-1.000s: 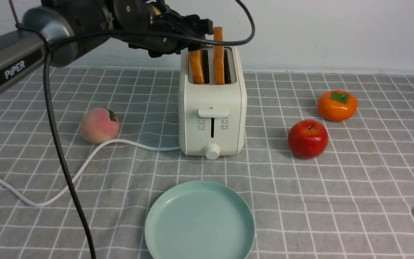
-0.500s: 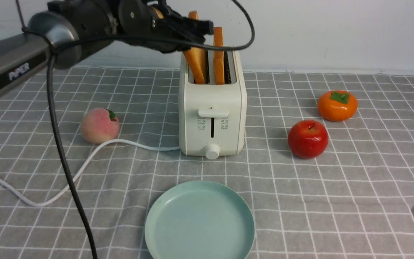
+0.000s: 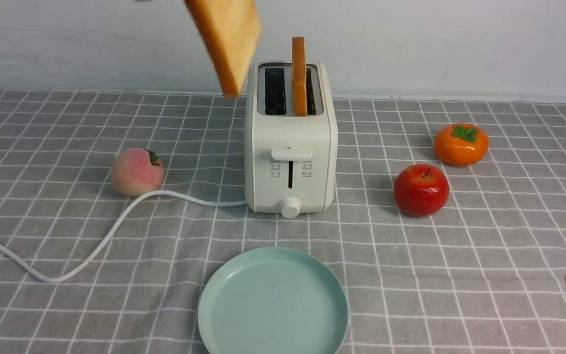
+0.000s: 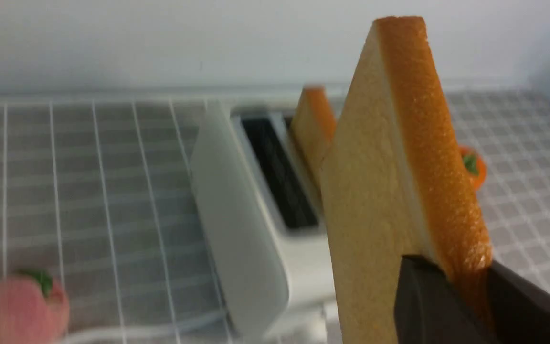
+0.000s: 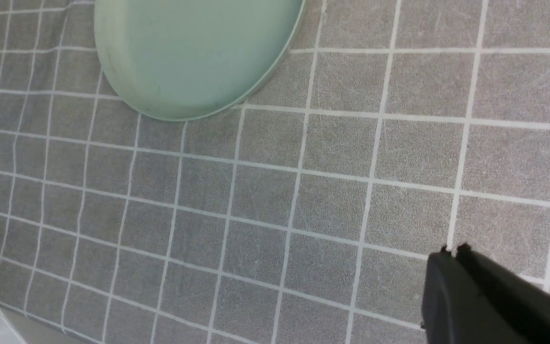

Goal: Take toasted bread from bread machine on grey coffee table place on plate.
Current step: 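Place the slice of bread on the plate with the left gripper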

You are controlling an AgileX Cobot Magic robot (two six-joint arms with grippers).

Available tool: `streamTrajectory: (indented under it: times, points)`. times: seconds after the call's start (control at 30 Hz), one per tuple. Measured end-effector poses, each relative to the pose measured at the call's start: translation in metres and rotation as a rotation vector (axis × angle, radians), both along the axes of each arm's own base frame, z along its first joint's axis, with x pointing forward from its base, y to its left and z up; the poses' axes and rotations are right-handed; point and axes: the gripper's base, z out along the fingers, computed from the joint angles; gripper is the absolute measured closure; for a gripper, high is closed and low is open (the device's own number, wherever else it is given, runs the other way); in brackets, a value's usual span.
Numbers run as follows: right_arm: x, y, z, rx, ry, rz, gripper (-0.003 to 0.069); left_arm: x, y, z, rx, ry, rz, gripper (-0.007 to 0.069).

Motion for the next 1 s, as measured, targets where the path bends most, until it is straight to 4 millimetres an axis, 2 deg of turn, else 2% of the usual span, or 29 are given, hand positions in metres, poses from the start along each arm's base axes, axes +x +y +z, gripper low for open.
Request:
streamTrajectory:
  times: [0.1, 0.17, 0.2, 0.23, 0.37, 0.47, 0.6, 0.77, 0.87, 1.0]
  points:
    - [0.0, 0.0, 0.0, 0.0, 0.0, 0.0, 0.0648, -0.012, -0.005, -0.063, 0.009, 0.217, -0.067, 0.0552]
    - [0.0, 0.0, 0.0, 0.0, 0.0, 0.0, 0.0646, -0.018, -0.009, -0.092, -0.021, 0.306, -0.116, 0.0552]
    - [0.0, 0.0, 0.0, 0.0, 0.0, 0.0, 0.0646, -0.019, -0.01, -0.099, -0.018, 0.318, -0.137, 0.0552]
    - [0.0, 0.0, 0.0, 0.0, 0.0, 0.0, 0.0644, -0.025, -0.015, -0.127, -0.061, 0.389, -0.178, 0.0552]
    - [0.0, 0.0, 0.0, 0.0, 0.0, 0.0, 0.0641, -0.032, -0.022, -0.169, -0.127, 0.453, -0.246, 0.0552]
    - [0.0, 0.0, 0.0, -0.004, -0.004, 0.007, 0.0638, -0.031, -0.026, -0.192, -0.168, 0.496, -0.257, 0.0552]
    - [0.0, 0.0, 0.0, -0.009, -0.008, 0.014, 0.0636, -0.024, -0.03, -0.211, -0.186, 0.544, -0.244, 0.0552]
    - [0.0, 0.0, 0.0, -0.01, -0.01, 0.017, 0.0633, -0.02, -0.031, -0.221, -0.184, 0.57, -0.232, 0.0539]
    - [0.0, 0.0, 0.0, -0.01, -0.01, 0.017, 0.0628, -0.019, -0.031, -0.225, -0.169, 0.577, -0.235, 0.048]
    - [0.0, 0.0, 0.001, -0.009, -0.01, 0.019, 0.0626, -0.022, -0.028, -0.228, -0.101, 0.583, -0.276, 0.0312]
